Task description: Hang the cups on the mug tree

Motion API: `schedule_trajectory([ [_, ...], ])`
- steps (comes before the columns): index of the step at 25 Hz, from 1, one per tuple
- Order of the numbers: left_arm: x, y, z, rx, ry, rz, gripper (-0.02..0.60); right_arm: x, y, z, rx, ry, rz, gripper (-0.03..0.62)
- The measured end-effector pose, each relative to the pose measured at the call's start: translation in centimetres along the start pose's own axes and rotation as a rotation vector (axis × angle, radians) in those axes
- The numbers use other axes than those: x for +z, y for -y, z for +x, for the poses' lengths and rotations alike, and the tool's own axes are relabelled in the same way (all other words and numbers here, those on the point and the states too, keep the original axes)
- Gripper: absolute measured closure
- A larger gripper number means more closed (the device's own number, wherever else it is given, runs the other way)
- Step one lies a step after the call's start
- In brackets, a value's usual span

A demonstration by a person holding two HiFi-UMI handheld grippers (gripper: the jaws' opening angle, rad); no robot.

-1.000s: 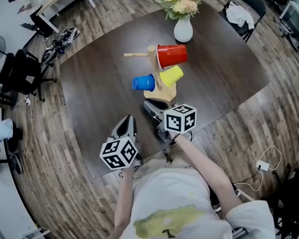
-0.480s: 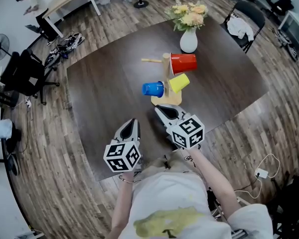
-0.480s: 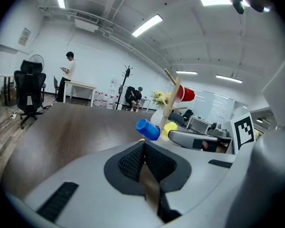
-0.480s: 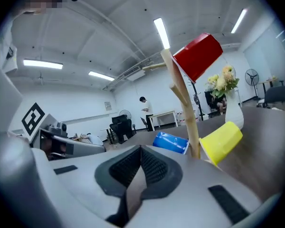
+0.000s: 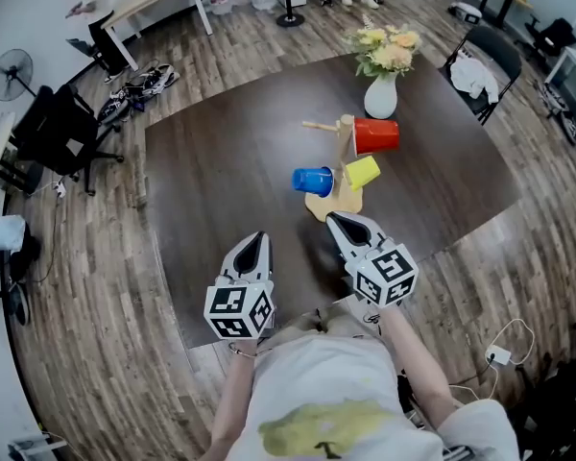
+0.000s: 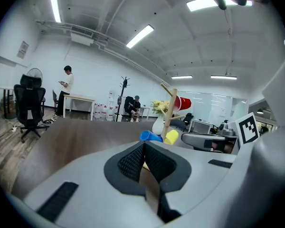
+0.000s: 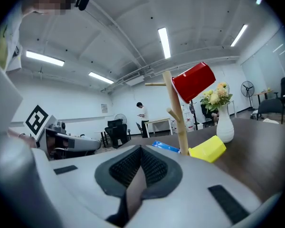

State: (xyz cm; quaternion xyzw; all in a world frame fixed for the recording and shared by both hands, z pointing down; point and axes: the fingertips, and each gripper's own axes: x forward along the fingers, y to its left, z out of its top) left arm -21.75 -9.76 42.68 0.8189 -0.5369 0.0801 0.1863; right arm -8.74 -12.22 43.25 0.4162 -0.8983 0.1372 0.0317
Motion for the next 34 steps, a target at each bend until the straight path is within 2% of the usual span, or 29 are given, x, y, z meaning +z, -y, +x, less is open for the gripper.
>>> schedule_trajectory([
  [4, 0.7, -0.7, -0.8, 0.019, 0.029, 0.008, 0.566, 1.1, 0.6, -0.8, -0.028, 0.052, 0.047, 0.572],
  [13, 2.3, -2.4, -2.6, 0.063, 0.08, -0.005, 0.566, 3.6, 0.9, -1.9, -0.079, 0.132, 0.038, 0.574],
  [34, 3.2, -3.2, -3.0, 0.08, 0.085, 0.021, 0.566, 3.6, 1.9, -2.2, -0.16, 0.137, 0.035, 0.574],
])
